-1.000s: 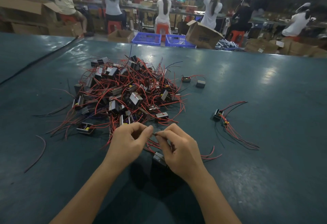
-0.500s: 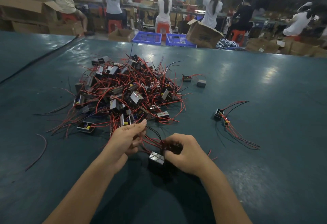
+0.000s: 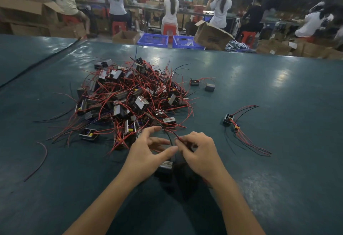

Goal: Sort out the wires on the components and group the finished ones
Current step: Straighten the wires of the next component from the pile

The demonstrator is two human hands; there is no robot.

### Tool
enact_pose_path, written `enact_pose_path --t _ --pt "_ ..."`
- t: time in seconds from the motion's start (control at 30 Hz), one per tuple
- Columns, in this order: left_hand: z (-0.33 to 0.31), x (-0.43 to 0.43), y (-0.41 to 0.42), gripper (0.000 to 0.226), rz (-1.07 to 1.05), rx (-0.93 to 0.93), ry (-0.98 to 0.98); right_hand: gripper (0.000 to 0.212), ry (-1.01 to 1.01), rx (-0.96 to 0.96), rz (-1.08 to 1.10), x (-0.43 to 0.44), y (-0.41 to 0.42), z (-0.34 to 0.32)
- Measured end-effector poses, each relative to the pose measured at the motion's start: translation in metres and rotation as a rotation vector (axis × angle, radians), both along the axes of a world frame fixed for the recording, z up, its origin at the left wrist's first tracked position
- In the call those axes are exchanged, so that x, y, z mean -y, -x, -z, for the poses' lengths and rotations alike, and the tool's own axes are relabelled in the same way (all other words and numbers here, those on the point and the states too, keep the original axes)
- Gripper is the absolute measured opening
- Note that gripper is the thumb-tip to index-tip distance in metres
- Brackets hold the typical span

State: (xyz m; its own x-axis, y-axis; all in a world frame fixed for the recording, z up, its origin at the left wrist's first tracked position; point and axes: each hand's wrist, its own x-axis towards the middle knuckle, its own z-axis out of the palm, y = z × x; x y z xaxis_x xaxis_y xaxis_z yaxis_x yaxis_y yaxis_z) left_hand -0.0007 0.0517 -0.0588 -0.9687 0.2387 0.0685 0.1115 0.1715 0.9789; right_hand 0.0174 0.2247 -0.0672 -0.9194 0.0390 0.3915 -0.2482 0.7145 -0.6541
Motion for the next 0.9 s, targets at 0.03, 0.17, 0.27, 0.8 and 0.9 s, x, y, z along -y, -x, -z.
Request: enact_pose_path --t 0.03,0.17,0.27,0.8,0.9 --pt "0.001 -0.002 -0.001 0.052 0.023 -0.028 0.016 0.009 0.05 0.019 -0.016 0.0 0.0 0.0" --pt "-0.001 -0.004 -0.003 0.028 0.025 -0.044 -0.062 0.013 0.349 0.149 -0.13 0.004 -0.002 -0.003" --pt "-0.005 -0.001 -0.002 0.02 -0.008 -0.03 -0.152 0.016 0.456 0.157 -0.148 0.006 -0.003 -0.006" --pt "0.003 0.005 -0.006 0.027 -0.09 -0.954 0.519 0.019 0.676 0.118 0.101 0.001 0.006 -0.004" --pt "0.003 -0.004 -0.016 0.013 0.025 -1.035 0.361 0.02 0.612 0.077 0.133 0.003 0.007 -0.001"
